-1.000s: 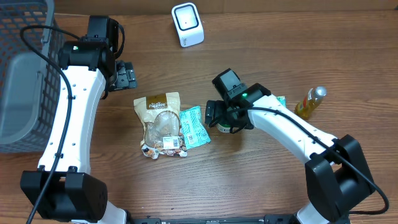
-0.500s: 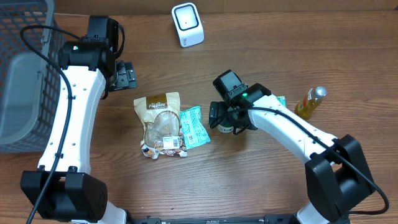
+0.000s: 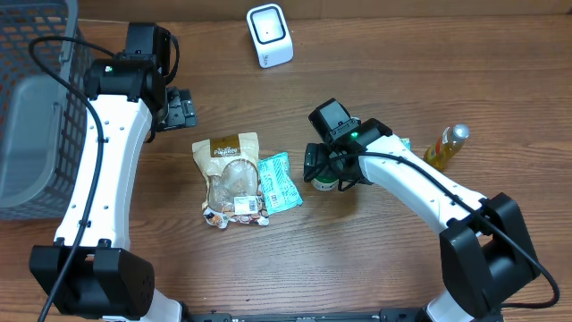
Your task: Scan the item barcode
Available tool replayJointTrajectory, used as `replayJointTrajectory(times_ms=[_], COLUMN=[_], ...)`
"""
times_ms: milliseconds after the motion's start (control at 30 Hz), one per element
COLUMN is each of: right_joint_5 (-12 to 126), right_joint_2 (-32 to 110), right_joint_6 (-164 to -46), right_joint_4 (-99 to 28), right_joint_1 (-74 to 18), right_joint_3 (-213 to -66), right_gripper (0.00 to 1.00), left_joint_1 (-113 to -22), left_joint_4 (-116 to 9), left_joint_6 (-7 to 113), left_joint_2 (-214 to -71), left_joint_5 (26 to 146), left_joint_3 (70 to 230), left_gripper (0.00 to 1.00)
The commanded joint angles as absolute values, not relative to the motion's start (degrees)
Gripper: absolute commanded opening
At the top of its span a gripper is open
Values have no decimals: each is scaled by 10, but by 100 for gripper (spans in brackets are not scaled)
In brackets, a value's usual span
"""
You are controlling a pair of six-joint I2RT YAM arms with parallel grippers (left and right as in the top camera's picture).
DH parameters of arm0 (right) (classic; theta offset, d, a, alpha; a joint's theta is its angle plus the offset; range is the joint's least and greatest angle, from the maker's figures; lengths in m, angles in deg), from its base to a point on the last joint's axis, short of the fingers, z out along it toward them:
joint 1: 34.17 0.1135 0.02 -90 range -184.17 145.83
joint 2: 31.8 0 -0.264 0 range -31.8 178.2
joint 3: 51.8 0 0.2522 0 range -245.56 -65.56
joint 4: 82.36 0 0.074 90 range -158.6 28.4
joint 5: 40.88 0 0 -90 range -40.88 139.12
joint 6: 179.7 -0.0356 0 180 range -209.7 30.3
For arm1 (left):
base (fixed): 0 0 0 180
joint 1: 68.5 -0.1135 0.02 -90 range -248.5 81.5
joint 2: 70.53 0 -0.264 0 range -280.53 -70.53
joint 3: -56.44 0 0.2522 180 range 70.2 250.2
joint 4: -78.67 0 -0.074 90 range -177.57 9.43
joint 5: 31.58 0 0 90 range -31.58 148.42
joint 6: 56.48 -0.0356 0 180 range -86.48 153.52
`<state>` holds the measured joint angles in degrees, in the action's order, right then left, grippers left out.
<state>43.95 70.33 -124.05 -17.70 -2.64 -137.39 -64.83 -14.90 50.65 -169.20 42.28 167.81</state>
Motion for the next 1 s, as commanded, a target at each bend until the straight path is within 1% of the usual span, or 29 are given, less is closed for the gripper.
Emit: replayJointTrajectory(times_ms=[0,167,300,367,533,667,900,967], right_joint_5=[433,467,488,488,487,487,464,453], right_joint_2=[704,705,705,705,705,705,705,705], right_joint_6=[-1244,-1245,-1277,-1277,-1276,-1276,-1271,-1253], right_joint_4=[-183,-182,-173,-173,-173,-173,-170,-169], right_joint_1=[-28,-28,-24,-24,-24,-24,-24,-24], right_joint_3=[-1371,-1371,-1371,-1371,-1371,-1371,-1371,-1371], right_gripper=[100,100,98,94,75,67,68,68], left_joint_1=[-651,-651,-651,-651,-651,-651,-651,-651], left_joint_4=[-149,-149,-149,-149,-149,-149,-149,-149], left_joint_6=[502,502,502,502,502,502,502,502], left_joint_2=[-1694,-1694,-1694,-1694,-1694,-1694,-1694,-1694], left_joint_5=[415,415,415,415,415,415,415,415], left_joint_3=[1686,1686,1686,1686,1686,1686,1686,1686], left_gripper=[100,100,100,100,100,99,100,100])
